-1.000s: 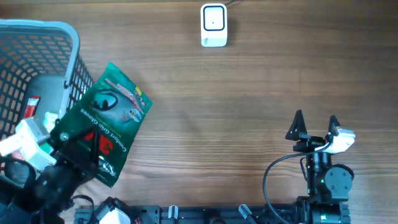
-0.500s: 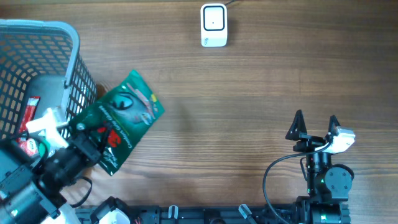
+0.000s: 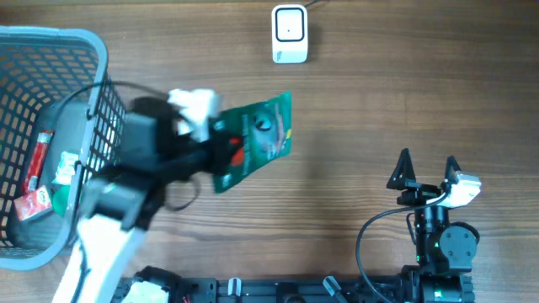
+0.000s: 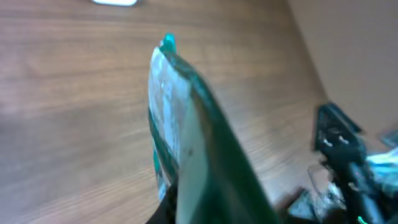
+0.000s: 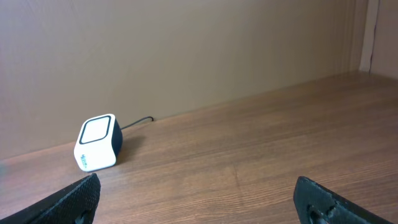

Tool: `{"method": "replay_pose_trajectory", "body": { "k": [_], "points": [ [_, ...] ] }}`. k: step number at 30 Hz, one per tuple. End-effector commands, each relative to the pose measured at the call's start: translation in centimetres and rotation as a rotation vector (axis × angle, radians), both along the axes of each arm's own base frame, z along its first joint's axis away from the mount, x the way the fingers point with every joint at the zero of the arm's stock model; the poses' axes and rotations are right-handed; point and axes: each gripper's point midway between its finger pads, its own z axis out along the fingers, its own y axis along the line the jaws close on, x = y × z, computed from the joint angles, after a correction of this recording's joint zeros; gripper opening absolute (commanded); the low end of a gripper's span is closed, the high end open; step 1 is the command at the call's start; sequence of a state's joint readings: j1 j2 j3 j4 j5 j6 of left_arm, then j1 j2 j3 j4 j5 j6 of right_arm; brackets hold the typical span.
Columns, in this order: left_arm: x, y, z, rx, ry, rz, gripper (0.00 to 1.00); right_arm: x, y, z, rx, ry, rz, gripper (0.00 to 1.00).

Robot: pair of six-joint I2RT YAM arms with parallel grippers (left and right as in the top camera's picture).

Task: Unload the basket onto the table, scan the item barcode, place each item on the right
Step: 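Carry the glove pack right and release it on the table, then return the left gripper into the basket toward the green-lid jar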

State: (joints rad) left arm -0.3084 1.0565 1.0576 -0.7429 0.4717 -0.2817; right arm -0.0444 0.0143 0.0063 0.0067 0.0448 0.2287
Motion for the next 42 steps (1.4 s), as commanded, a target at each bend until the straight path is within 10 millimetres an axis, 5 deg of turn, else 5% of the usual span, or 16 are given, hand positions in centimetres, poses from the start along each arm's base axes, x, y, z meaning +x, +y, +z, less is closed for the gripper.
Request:
{"method": "replay_pose_trajectory", "body": {
  "k": [1,5,11,16,19,24,29,34,37,42],
  "points": [
    [2.7,-4.8,-4.3,0.059,0.080,0.067,0.04,0.0,0.2,0.2,-0.017,-0.008,0.013,1.00],
    [4.6,-11.5,-8.9,-0.038,0.209,0.088,0.04,0.0,0.2,0.2,-0.017,-0.008,0.013,1.00],
    [5.1,-14.9,-13.7,-0.129,0.417,0.209,0.04,0.0,0.2,0.2,-0.017,-0.008,0.013,1.00],
    [4.4,-15.3,-14.8,-0.090,0.426,0.205,0.38,0.0,0.2,0.2,-0.017,-0.008,0.013,1.00],
    [4.3,-13.7,-16.1,-0.003,0.422,0.270,0.65,0.0,0.2,0.2,-0.017,-0.008,0.013,1.00],
    [4.1,-10.8,-17.4,0.151,0.383,0.286,0.75,0.0,0.2,0.2,-0.017,-0.008,0.013,1.00],
    [7.0,-5.6,-11.6,0.204,0.217,0.372,0.83,0.0,0.2,0.2,-0.017,-0.008,0.013,1.00],
    [8.7,3.3,1.6,0.200,-0.058,0.600,1.00,0.0,0.2,0.2,-0.017,-0.008,0.013,1.00],
    [7.8,9.2,8.5,0.107,-0.192,0.769,1.00,0.0,0.2,0.2,-0.017,-0.008,0.013,1.00],
    [3.9,20.7,12.1,0.071,-0.262,1.110,1.00,0.0,0.2,0.2,-0.017,-0.008,0.013,1.00]
  ]
}}
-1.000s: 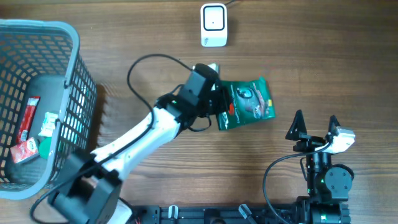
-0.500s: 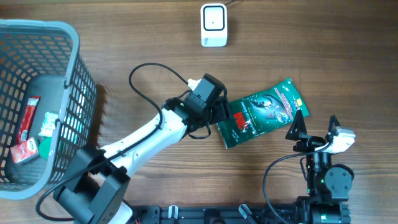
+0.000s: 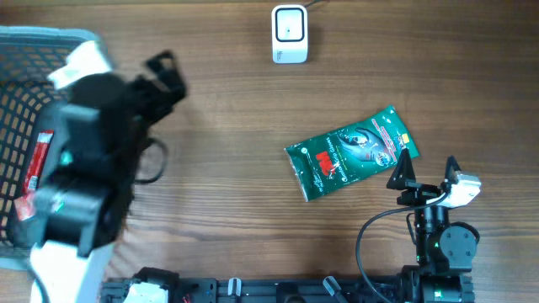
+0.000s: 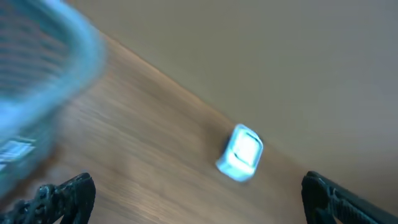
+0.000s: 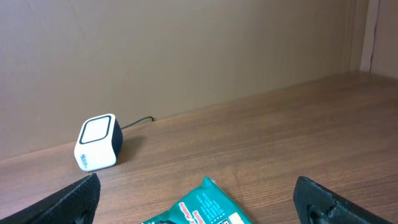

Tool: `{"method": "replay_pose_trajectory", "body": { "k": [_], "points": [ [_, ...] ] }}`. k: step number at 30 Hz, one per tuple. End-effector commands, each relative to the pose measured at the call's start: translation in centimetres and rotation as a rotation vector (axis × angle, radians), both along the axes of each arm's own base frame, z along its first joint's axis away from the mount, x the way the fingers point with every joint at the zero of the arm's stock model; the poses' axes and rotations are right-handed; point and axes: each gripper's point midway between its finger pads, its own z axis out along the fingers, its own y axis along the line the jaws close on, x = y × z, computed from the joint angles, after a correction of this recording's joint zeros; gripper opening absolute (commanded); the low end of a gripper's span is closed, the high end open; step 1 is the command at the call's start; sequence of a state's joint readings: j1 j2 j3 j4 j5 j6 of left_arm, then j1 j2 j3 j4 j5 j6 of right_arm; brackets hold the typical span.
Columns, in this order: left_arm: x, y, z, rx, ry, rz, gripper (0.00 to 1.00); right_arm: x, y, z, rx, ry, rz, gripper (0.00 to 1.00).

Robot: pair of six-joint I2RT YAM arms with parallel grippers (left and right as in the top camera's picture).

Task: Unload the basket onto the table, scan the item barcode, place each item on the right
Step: 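Return the left gripper into the basket toward the green-lid jar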

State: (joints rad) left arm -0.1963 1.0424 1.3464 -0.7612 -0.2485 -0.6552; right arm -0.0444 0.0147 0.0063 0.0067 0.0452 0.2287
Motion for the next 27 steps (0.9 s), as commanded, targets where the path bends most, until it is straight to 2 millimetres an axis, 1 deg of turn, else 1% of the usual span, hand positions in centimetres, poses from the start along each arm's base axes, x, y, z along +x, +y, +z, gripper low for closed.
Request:
{"method": "replay_pose_trajectory", "body": {
  "k": [1,3,4,5,6,7,8,9,10,11,12,13,15,16,18,20,22,27],
  "points": [
    [-2.3,7.9,0.8,0.010,-0.016,0.263,1.00,0.0,0.3,0.2,-0.017,-0.008,0.013,1.00],
    [-3.7,11.9,0.8,-0.020,-0.023,0.411,1.00,0.0,0.3,0.2,-0.017,-0.008,0.013,1.00],
    [-4.5,13.9,0.5,-0.043,-0.016,0.490,1.00,0.0,0.3,0.2,-0.017,-0.008,0.013,1.00],
    [-5.1,15.3,-0.2,-0.066,0.003,0.546,1.00,0.0,0.3,0.2,-0.017,-0.008,0.013,1.00],
    [-5.8,16.9,-1.4,-0.113,0.039,0.609,1.00,0.0,0.3,0.2,-0.017,-0.008,0.013,1.00],
    [-6.4,18.1,-2.4,-0.154,0.071,0.650,1.00,0.0,0.3,0.2,-0.017,-0.008,0.013,1.00],
    [-6.9,19.3,-3.9,-0.209,0.116,0.690,1.00,0.0,0.3,0.2,-0.017,-0.008,0.013,1.00],
    [-7.2,20.2,-5.1,-0.252,0.155,0.709,1.00,0.0,0.3,0.2,-0.017,-0.008,0.013,1.00],
    [-7.5,21.4,-6.9,-0.312,0.211,0.733,1.00,0.0,0.3,0.2,-0.017,-0.008,0.013,1.00],
    [-7.9,22.2,-8.3,-0.354,0.255,0.756,1.00,0.0,0.3,0.2,-0.017,-0.008,0.013,1.00],
    [-8.7,23.1,-10.7,-0.425,0.339,0.789,1.00,0.0,0.3,0.2,-0.017,-0.008,0.013,1.00],
    [-9.4,23.5,-12.5,-0.476,0.410,0.810,1.00,0.0,0.3,0.2,-0.017,-0.008,0.013,1.00],
    [-10.5,23.6,-15.2,-0.542,0.525,0.842,1.00,0.0,0.3,0.2,-0.017,-0.008,0.013,1.00],
    [-10.9,23.5,-17.5,-0.582,0.629,0.856,1.00,0.0,0.3,0.2,-0.017,-0.008,0.013,1.00],
    [-11.0,23.2,-19.3,-0.618,0.715,0.855,1.00,0.0,0.3,0.2,-0.017,-0.008,0.013,1.00],
    [-11.3,22.9,-21.0,-0.651,0.793,0.855,1.00,0.0,0.3,0.2,-0.016,-0.008,0.013,1.00],
    [-11.9,22.3,-22.3,-0.683,0.873,0.855,1.00,0.0,0.3,0.2,-0.017,-0.008,0.013,1.00],
    [-13.0,21.9,-23.5,-0.678,0.942,0.875,1.00,0.0,0.3,0.2,-0.017,-0.008,0.013,1.00]
  ]
}}
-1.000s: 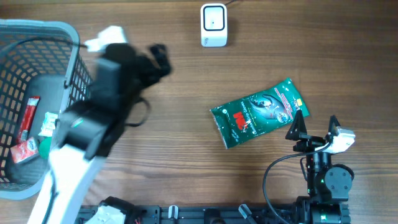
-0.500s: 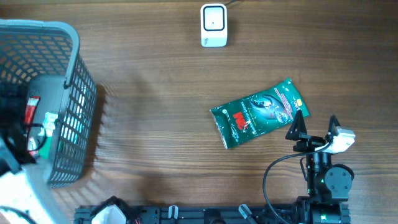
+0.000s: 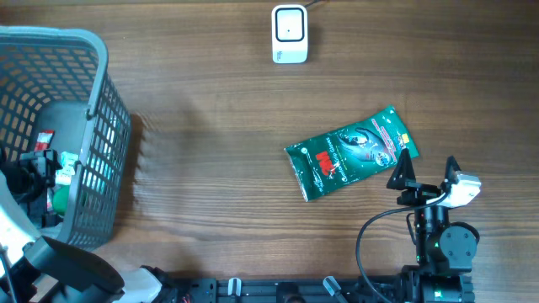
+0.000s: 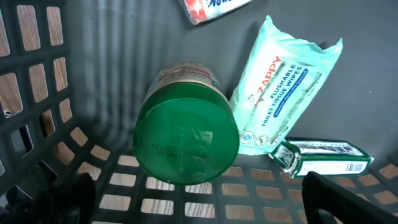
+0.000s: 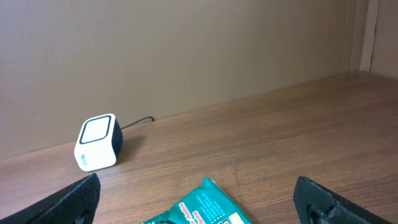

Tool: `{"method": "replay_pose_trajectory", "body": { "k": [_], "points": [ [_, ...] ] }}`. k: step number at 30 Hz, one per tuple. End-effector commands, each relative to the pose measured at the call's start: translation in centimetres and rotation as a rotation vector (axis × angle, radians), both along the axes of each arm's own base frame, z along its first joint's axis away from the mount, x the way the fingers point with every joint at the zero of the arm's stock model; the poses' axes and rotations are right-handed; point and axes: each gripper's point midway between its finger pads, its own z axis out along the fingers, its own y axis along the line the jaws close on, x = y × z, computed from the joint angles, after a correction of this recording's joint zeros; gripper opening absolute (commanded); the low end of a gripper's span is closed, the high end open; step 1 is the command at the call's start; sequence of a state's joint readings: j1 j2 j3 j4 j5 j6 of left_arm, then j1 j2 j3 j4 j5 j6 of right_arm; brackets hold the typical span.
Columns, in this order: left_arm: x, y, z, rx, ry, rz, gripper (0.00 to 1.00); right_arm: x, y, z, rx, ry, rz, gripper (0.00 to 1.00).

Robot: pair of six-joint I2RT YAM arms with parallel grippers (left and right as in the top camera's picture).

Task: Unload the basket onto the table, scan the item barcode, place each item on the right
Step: 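Return the left gripper into the basket toward the green-lid jar, then grasp the green-lid jar, lift it out, and set it on the table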

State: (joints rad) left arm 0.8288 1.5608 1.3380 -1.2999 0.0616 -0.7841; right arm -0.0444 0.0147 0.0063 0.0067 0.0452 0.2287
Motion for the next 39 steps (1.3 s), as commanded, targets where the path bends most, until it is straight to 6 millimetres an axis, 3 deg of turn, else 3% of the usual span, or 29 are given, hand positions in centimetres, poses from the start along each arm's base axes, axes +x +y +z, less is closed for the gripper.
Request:
{"method": "replay_pose_trajectory", "body": {
  "k": [1,5,14,25,30,33,36,39],
  "points": [
    [-1.0,-0.2,-0.8,-0.007,0.042,0.015,1.00,0.0,0.3,0.2,-0.017,-0.008,0.013,1.00],
    [-2.0,-0.6,-2.3,-0.017,0.091,0.015,1.00,0.0,0.3,0.2,-0.017,-0.008,0.013,1.00],
    [-2.0,-0.2,-7.2,0.029,0.070,0.016,1.00,0.0,0.3,0.2,-0.017,-0.008,0.013,1.00],
    [-1.1,0.2,-8.7,0.050,0.025,-0.016,0.99,0.0,0.3,0.2,-0.017,-0.008,0.013,1.00],
    [-0.3,-0.9,-10.6,0.038,0.037,-0.065,0.82,0.0,0.3,0.2,-0.017,-0.008,0.013,1.00],
    [0.6,-1.8,-10.9,0.034,0.040,-0.112,0.62,0.0,0.3,0.2,-0.017,-0.008,0.013,1.00],
    [1.7,-1.7,-10.2,0.054,0.023,-0.159,0.43,0.0,0.3,0.2,-0.017,-0.008,0.013,1.00],
    [2.3,-0.4,-7.2,0.092,0.035,-0.167,0.36,0.0,0.3,0.2,-0.017,-0.008,0.013,1.00]
  ]
}}
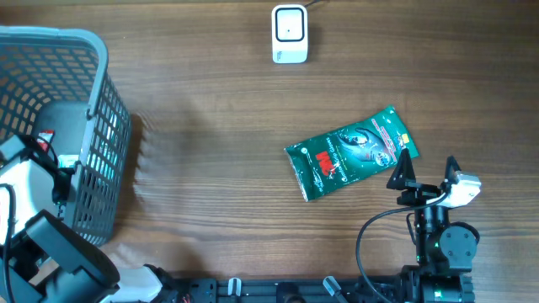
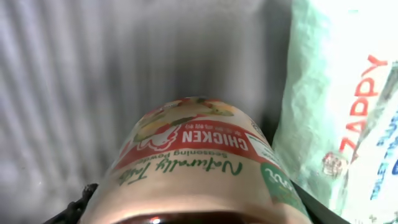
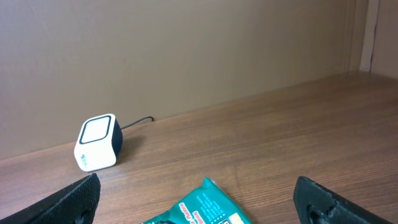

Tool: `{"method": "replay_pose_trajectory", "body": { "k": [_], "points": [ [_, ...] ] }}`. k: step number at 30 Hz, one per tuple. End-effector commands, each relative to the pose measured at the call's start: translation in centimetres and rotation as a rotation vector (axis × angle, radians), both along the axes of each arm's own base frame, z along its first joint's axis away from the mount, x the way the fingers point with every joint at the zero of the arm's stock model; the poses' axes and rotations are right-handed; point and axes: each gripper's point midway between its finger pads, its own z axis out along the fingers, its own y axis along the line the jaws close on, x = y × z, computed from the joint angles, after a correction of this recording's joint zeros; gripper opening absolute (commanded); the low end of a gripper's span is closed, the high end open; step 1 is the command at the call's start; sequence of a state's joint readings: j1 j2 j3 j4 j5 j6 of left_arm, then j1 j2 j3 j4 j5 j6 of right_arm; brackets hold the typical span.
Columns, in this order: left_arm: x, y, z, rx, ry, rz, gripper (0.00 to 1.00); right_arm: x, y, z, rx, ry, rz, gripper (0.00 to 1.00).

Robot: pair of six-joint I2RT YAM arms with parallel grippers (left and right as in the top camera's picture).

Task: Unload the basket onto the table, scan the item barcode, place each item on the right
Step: 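Grasp the green-lid jar, lift it out, and set it on the table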

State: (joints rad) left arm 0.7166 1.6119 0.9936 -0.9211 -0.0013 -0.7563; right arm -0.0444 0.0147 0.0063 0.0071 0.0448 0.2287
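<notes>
A jar with a "Chicken" label (image 2: 193,162) lies in the grey basket (image 1: 101,101) and fills the left wrist view. My left gripper (image 2: 193,208) is open, its fingers down either side of the jar. In the overhead view the left arm (image 1: 25,181) reaches into the basket. The white scanner (image 1: 289,34) stands at the far edge, also seen from the right wrist as the scanner (image 3: 98,143). A green pouch (image 1: 349,150) lies flat on the table, just in front of my right gripper (image 1: 425,172), which is open and holds nothing.
A pale green pack of wipes (image 2: 348,112) lies against the jar's right side in the basket. A red packet (image 1: 42,139) shows through the basket wall. The wooden table (image 1: 210,168) spans between basket and pouch.
My left gripper has dropped from above the basket's contents onto the jar, which now fills the view between its fingers. The pouch and right arm have not moved.
My left gripper held the green pouch over the middle of the table. Then the pouch lay flat by the right gripper and the left arm was near the basket, open. Then it hung open above the jar in the basket, and now straddles it.
</notes>
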Motion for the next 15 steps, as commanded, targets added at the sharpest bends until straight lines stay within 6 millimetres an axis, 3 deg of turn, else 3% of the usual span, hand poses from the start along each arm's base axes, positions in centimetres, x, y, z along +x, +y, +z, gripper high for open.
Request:
{"method": "replay_pose_trajectory", "body": {
  "k": [1,8,11,15],
  "points": [
    [2.0,2.4,4.4,0.078,-0.026,-0.047,0.36,0.0,0.2,0.2,-0.017,-0.008,0.013,1.00],
    [3.7,4.5,15.0,0.170,-0.090,-0.043,0.36,0.0,0.2,0.2,-0.017,-0.008,0.013,1.00],
    [4.6,3.8,19.3,0.171,-0.178,-0.052,0.36,0.0,0.2,0.2,-0.017,-0.008,0.013,1.00],
    [5.5,1.5,25.3,0.212,-0.299,-0.131,0.34,0.0,0.2,0.2,-0.017,-0.008,0.013,1.00]
  ]
}}
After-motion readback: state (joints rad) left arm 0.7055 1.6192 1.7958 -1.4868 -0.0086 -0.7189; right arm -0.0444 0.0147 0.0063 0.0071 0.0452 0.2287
